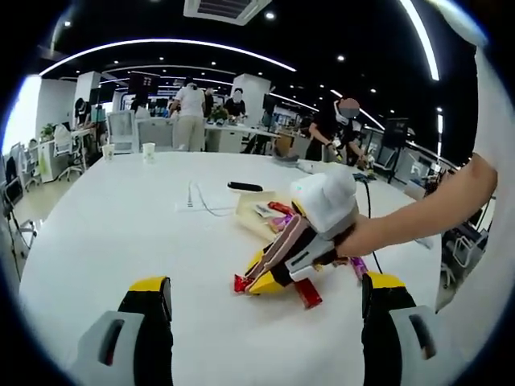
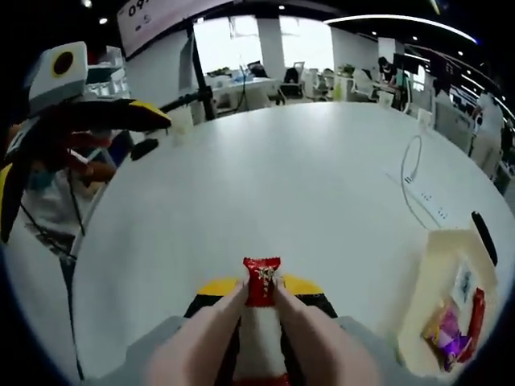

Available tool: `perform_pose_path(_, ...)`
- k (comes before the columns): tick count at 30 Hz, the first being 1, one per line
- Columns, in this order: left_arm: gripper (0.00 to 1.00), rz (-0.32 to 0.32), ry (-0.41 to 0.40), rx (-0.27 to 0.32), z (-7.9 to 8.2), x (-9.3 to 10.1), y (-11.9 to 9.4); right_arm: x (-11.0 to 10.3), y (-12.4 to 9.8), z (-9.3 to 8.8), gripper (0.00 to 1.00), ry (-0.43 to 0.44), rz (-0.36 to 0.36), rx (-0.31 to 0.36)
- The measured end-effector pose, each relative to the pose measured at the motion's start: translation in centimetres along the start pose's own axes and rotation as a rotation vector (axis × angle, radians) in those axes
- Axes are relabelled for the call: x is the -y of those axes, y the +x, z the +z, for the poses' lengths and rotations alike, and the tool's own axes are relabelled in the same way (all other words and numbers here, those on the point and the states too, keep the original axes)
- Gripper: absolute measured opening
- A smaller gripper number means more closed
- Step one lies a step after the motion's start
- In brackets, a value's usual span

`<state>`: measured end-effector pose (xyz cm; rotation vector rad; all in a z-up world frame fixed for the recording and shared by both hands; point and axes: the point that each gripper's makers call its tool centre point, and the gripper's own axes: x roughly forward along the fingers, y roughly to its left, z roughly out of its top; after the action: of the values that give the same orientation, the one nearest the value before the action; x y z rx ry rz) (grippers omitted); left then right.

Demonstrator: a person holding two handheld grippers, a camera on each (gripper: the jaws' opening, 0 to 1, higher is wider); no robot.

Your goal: Place the target food into the container with the food tongs after gripping and lifting it, then release it inside without dropping or visibly crushing the food.

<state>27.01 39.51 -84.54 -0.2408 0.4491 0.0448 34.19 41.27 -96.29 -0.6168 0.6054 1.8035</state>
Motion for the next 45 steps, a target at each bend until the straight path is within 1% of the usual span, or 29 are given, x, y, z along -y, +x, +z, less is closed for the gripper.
perform_pose_path(2,0.99,-0.004,0.005,-0.005,-0.2,0.2,0.0,-0.2,-0.3,0.2,0.17,0.024,0.000,-0.004)
perform_pose_path(3,0.99,-0.006,0.005,-0.008,-0.3,0.2,0.0,-0.2,-0.6,0.8,0.17,0.027,-0.014,0.024)
perform_pose_path(5,0.99,-0.008,0.004,-0.007,-0.4,0.4,0.0,-0.4,-0.9,1.0,0.17,0.043,-0.006,0.024)
perform_pose_path(7,0.99,-0.007,0.003,-0.005,-0.4,0.4,-0.1,-0.2,-1.0,1.4,0.17,0.045,-0.016,0.042)
perform_pose_path(8,0.99,-0.007,0.001,-0.003,-0.3,0.4,0.0,-0.1,-1.1,1.5,0.17,0.055,-0.016,0.040)
perform_pose_path(10,0.99,-0.006,0.001,0.003,-0.2,0.5,0.0,0.3,-1.3,1.8,0.17,0.064,-0.035,0.061)
perform_pose_path(12,0.99,-0.007,-0.001,0.005,-0.1,0.5,0.0,0.5,-1.5,2.0,0.17,0.080,-0.037,0.063)
perform_pose_path(13,0.99,-0.011,0.001,0.006,-0.1,0.7,0.0,0.6,-1.6,2.1,0.17,0.069,-0.050,0.070)
perform_pose_path(14,0.99,-0.012,0.002,0.005,-0.1,0.7,0.0,0.4,-1.5,2.2,0.17,0.063,-0.044,0.066)
perform_pose_path(18,0.99,-0.019,0.008,0.001,-0.2,0.9,0.1,-0.2,-1.5,2.1,0.17,0.068,-0.044,0.061)
perform_pose_path(22,0.99,-0.019,0.012,0.006,0.0,0.8,0.0,-0.5,-2.0,2.2,0.17,0.071,-0.048,0.070)
perform_pose_path(25,0.99,-0.021,0.013,0.007,0.0,0.8,0.0,-0.3,-2.5,2.6,0.17,0.069,-0.057,0.081)
perform_pose_path(29,0.99,-0.029,0.023,0.004,0.0,0.8,0.2,0.2,-3.7,3.1,0.17,0.093,-0.076,0.103)
perform_pose_path(36,0.99,-0.041,0.034,0.011,0.3,1.3,0.5,0.4,-4.3,2.8,0.17,0.096,-0.091,0.109)
perform_pose_path(38,0.99,-0.039,0.036,0.013,0.4,1.3,0.4,0.6,-4.4,2.7,0.17,0.080,-0.102,0.112)
perform_pose_path(45,0.99,-0.032,0.039,0.016,0.4,1.3,0.2,1.3,-5.2,2.7,0.17,0.097,-0.113,0.112)
